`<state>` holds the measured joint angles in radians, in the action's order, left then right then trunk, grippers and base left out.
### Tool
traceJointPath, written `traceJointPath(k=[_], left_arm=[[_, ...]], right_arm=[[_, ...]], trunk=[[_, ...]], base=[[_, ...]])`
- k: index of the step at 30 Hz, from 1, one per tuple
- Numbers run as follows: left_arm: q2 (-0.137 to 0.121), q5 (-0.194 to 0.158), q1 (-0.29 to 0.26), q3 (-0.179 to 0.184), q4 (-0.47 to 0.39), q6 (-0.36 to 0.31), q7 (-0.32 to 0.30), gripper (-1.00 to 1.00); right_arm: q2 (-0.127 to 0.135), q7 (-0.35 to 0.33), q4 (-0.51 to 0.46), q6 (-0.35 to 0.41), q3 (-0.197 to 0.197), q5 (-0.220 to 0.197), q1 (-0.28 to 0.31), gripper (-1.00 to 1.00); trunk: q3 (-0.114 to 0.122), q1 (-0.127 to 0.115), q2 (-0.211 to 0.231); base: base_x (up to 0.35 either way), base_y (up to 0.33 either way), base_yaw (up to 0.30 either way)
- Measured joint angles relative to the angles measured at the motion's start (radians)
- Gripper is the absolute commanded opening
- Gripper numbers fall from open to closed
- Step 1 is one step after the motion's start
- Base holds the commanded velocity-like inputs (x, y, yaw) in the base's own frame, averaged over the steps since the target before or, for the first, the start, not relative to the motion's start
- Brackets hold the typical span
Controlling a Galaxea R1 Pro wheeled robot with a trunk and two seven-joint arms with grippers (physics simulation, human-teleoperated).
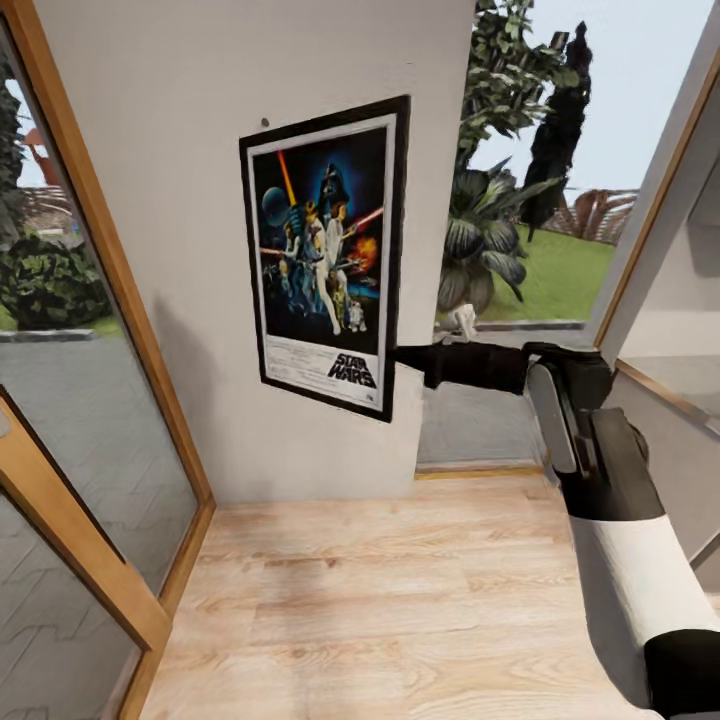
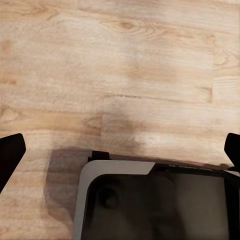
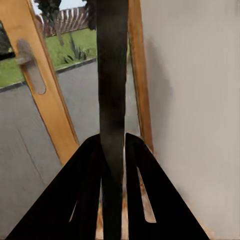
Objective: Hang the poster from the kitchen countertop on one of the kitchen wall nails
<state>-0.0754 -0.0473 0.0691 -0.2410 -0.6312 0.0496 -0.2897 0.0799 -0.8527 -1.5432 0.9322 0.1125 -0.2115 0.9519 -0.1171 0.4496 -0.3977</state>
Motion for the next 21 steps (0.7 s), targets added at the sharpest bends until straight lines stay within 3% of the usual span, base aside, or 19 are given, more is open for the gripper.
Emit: traceJointPath(k=[1,3,4,5,6,12,16,21], left_arm=[[0.0,0.0,0.0,0.0,0.0,0.0,0.0,1.0],[0.0,0.0,0.0,0.0,0.0,0.0,0.0,1.0],[0.0,0.0,0.0,0.0,0.0,0.0,0.0,1.0],[0.0,0.0,0.0,0.0,0.0,0.0,0.0,1.0],[0.0,0.0,0.0,0.0,0.0,0.0,0.0,1.0],[0.0,0.0,0.0,0.0,0.0,0.0,0.0,1.0],[0.0,0.0,0.0,0.0,0.0,0.0,-0.001,1.0],[0.0,0.0,0.0,0.0,0.0,0.0,-0.001,1.0]], right_arm=[[0.0,-0.013,0.0,0.021,0.0,-0.027,0.032,-1.0],[-0.001,-0.021,0.0,0.028,0.0,-0.042,0.054,-1.0],[-0.002,-0.032,0.004,0.044,0.0,-0.117,0.104,-1.0],[-0.001,-0.033,0.011,0.053,-0.001,-0.154,0.136,-1.0],[-0.001,-0.035,0.021,0.052,-0.002,-0.163,0.15,-1.0],[-0.001,-0.039,0.058,0.053,-0.006,-0.242,0.168,-1.0],[0.004,-0.042,0.109,0.051,-0.009,-0.338,0.171,-1.0],[0.007,-0.043,0.188,0.048,-0.01,-0.383,0.171,-1.0]], trunk=[[0.0,0.0,-0.001],[0.0,0.0,0.0],[0.0,0.0,0.0],[0.0,0.0,-0.001],[0.0,0.0,0.0],[0.0,0.0,0.0],[0.0,0.0,0.0],[0.0,0.0,0.0]], base=[[0.0,0.0,0.0],[0.0,0.0,0.0],[0.0,0.0,0.0],[0.0,0.0,0.0],[0.0,0.0,0.0],[0.0,0.0,0.0],[0.0,0.0,0.0],[0.0,0.0,0.0]])
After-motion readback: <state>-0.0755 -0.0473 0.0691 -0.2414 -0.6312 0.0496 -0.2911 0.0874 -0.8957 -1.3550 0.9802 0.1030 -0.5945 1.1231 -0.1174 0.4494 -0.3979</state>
